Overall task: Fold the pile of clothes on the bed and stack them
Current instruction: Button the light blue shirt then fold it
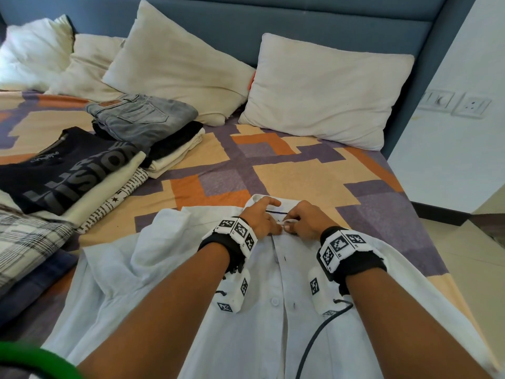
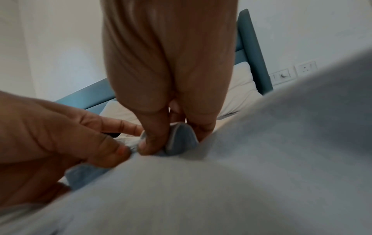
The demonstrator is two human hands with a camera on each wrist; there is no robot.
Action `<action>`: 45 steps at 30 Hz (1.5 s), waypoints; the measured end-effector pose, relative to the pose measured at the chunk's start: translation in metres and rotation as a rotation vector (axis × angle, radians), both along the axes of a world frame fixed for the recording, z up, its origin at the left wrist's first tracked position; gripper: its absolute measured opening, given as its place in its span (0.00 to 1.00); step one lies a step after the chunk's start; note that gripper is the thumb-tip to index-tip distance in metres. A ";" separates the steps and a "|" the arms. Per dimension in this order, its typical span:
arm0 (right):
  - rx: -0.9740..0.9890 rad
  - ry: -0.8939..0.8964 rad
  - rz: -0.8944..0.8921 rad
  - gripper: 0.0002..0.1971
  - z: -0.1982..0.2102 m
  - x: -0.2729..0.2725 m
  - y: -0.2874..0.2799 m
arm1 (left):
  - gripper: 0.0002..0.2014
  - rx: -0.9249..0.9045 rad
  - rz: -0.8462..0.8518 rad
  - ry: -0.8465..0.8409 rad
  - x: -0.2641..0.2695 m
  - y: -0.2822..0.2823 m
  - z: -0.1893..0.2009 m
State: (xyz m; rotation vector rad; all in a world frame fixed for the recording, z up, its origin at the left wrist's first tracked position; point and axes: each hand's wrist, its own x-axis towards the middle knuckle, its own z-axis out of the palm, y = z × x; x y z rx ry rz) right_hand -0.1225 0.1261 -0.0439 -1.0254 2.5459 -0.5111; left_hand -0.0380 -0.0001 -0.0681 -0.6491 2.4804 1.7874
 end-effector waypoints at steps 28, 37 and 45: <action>-0.212 -0.264 -0.055 0.04 -0.012 -0.010 0.015 | 0.16 0.044 0.140 -0.072 -0.006 -0.001 0.001; -0.021 -0.167 -0.044 0.13 -0.005 -0.005 0.004 | 0.24 0.119 -0.002 -0.075 0.003 0.000 0.004; -0.361 -0.293 -0.301 0.21 0.007 0.009 0.015 | 0.33 0.235 0.104 0.059 0.017 0.004 0.026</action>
